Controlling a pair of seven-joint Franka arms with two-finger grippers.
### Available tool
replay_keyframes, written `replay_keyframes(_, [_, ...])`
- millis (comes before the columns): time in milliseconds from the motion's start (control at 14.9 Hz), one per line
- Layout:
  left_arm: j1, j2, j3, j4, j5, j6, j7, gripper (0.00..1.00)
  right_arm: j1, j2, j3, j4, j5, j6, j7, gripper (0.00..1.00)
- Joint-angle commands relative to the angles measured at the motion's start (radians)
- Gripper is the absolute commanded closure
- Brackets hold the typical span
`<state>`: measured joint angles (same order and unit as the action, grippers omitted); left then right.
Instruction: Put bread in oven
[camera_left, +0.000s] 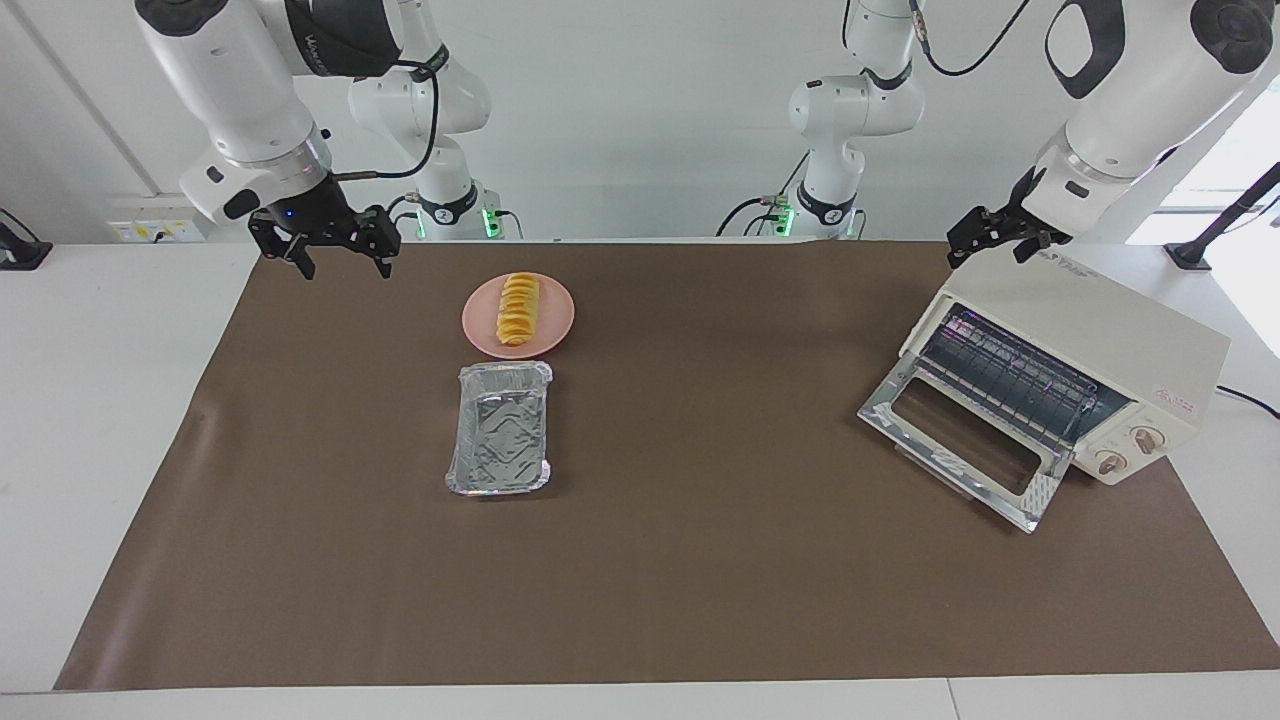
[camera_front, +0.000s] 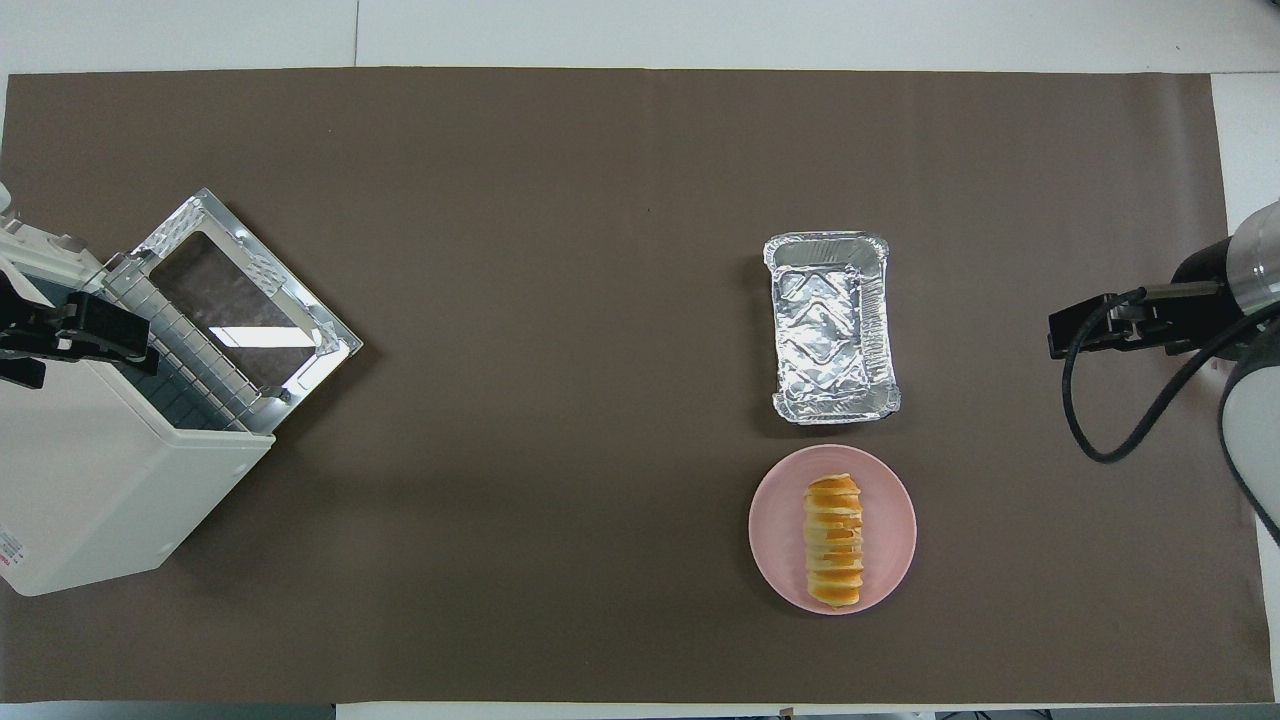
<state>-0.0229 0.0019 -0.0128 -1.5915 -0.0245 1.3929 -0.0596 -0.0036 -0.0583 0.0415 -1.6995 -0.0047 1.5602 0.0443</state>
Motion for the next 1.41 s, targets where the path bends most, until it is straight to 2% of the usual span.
replay_keyframes(0, [0.009,-0.026,-0.009,-0.028,0.015,0.018,0.001,0.00,-0.022,-0.006,0.011,0.003,-0.008,-0.019,-0.014,0.00])
replay_keyframes(335, [0.009,-0.026,-0.009,-0.028,0.014,0.018,0.001,0.00,-0.033,-0.006,0.011,0.003,-0.008,-0.011,-0.017,0.00])
replay_keyframes(470, [0.009,-0.026,-0.009,-0.028,0.015,0.018,0.001,0.00,-0.029,-0.023,0.012,-0.026,-0.001,-0.008,-0.017,0.00])
replay_keyframes(604, [0.009,-0.026,-0.009,-0.028,0.014,0.018,0.001,0.00,-0.026,-0.061,0.021,-0.119,0.023,0.042,-0.012,0.00])
replay_keyframes(805, [0.009,-0.026,-0.009,-0.028,0.015,0.018,0.001,0.00,0.020,-0.132,0.023,-0.329,0.069,0.191,0.003,0.00])
replay_keyframes(1208, [0.009,-0.026,-0.009,-0.028,0.014,0.018,0.001,0.00,0.207,-0.127,0.023,-0.527,0.091,0.352,0.225,0.00])
replay_keyframes(1342, [0.009,-0.026,-0.009,-0.028,0.015,0.018,0.001,0.00,0.244,-0.135,0.023,-0.595,0.116,0.373,0.293,0.00])
